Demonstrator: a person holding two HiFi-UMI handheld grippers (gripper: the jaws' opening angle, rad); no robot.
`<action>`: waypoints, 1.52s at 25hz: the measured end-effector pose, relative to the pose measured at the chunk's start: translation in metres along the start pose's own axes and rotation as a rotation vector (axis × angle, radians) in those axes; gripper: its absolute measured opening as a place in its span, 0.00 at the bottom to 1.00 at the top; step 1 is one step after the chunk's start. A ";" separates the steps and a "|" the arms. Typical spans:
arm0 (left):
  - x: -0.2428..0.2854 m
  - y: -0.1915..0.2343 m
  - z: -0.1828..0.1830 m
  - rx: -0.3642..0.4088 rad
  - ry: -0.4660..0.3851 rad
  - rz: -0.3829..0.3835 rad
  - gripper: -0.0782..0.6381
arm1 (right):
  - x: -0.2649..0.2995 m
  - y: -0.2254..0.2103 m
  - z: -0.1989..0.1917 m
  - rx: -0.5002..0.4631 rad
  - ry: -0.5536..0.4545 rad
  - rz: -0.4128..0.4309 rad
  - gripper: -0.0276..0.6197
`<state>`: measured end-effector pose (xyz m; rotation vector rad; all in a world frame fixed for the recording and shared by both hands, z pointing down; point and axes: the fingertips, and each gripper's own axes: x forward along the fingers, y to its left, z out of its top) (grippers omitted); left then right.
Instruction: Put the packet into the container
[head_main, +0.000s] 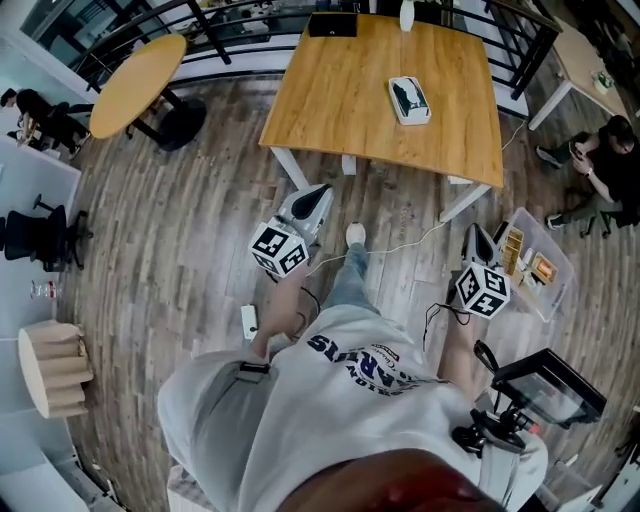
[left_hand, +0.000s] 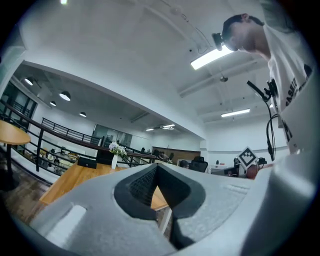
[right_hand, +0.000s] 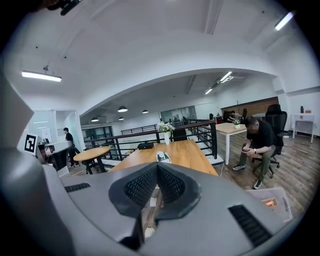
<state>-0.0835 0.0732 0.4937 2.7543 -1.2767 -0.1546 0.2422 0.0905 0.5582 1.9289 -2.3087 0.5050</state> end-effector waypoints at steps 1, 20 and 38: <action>-0.014 -0.008 -0.001 -0.017 -0.001 0.003 0.11 | -0.009 0.004 -0.001 0.000 -0.006 0.015 0.05; -0.108 -0.042 0.070 0.025 -0.096 0.009 0.11 | -0.098 0.076 0.034 -0.103 -0.103 0.050 0.05; -0.152 -0.020 0.068 -0.037 -0.089 -0.069 0.11 | -0.122 0.152 0.029 -0.117 -0.096 0.043 0.05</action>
